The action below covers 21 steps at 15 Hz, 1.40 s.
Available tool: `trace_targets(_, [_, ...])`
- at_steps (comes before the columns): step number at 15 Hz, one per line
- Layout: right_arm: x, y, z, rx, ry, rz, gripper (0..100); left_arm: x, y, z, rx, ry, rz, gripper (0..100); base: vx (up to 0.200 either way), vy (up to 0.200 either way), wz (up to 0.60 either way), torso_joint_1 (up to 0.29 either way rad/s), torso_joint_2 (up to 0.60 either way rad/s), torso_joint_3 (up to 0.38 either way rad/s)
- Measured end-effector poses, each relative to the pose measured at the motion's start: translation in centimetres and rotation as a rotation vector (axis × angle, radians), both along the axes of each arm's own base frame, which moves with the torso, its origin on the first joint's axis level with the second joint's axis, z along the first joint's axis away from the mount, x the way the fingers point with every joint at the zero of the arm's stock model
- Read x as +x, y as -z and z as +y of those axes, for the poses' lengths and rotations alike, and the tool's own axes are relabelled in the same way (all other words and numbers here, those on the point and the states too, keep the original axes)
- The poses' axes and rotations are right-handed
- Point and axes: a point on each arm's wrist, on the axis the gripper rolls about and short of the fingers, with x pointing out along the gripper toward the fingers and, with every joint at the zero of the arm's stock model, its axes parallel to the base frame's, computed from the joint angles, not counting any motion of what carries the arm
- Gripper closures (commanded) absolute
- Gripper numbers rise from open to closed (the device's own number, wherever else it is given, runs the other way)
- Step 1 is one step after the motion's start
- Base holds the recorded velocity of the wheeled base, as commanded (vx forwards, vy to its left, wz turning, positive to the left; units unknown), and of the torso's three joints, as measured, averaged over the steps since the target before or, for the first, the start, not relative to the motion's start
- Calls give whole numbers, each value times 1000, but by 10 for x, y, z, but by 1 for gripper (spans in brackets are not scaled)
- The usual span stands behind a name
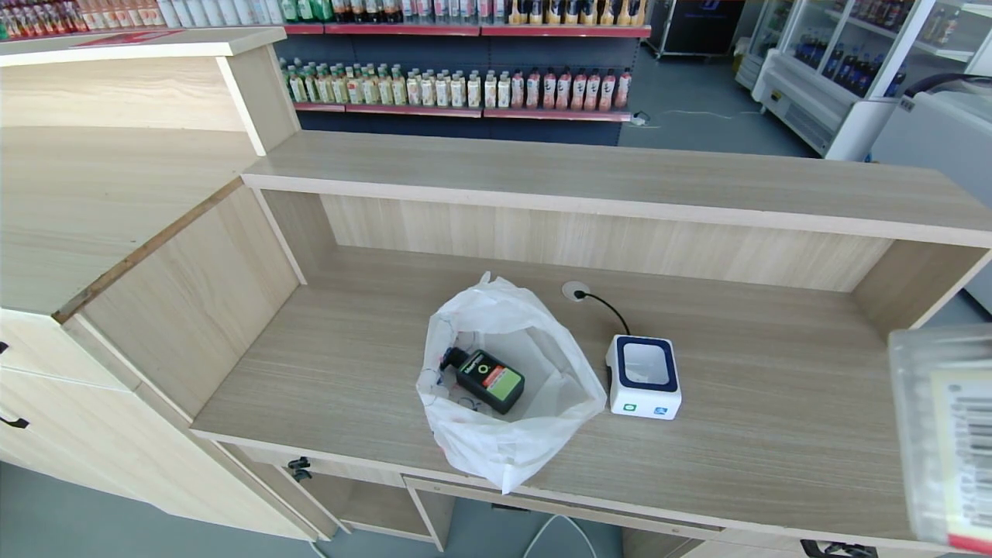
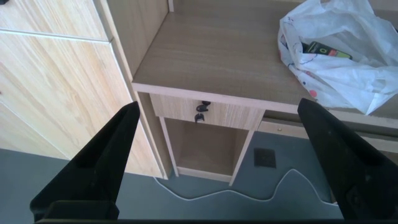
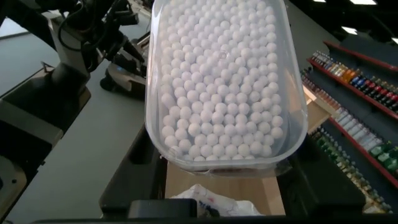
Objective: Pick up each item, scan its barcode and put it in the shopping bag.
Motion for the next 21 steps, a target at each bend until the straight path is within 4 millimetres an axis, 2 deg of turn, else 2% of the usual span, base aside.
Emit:
trace_targets(5, [24, -10, -12, 52, 288, 188, 100, 0, 0, 0, 0, 0, 0, 0, 0, 0, 0, 0, 0, 0])
trace_targets(8, [42, -19, -26, 97, 588, 472, 100, 0, 0, 0, 0, 0, 0, 0, 0, 0, 0, 0, 0, 0])
trace_targets(11, [38, -33, -45, 171, 808, 746, 100, 0, 0, 0, 0, 0, 0, 0, 0, 0, 0, 0, 0, 0])
trace_targets(14, [33, -22, -59, 209, 990, 932, 100, 0, 0, 0, 0, 0, 0, 0, 0, 0, 0, 0, 0, 0])
trace_targets(16, [36, -16, -65, 257, 1198, 1030, 100, 0, 0, 0, 0, 0, 0, 0, 0, 0, 0, 0, 0, 0])
trace_targets(19, [49, -20, -60, 426, 1469, 1146, 100, 0, 0, 0, 0, 0, 0, 0, 0, 0, 0, 0, 0, 0])
trace_targets(21, [61, -22, -45, 525, 1531, 1198, 100, 0, 0, 0, 0, 0, 0, 0, 0, 0, 0, 0, 0, 0])
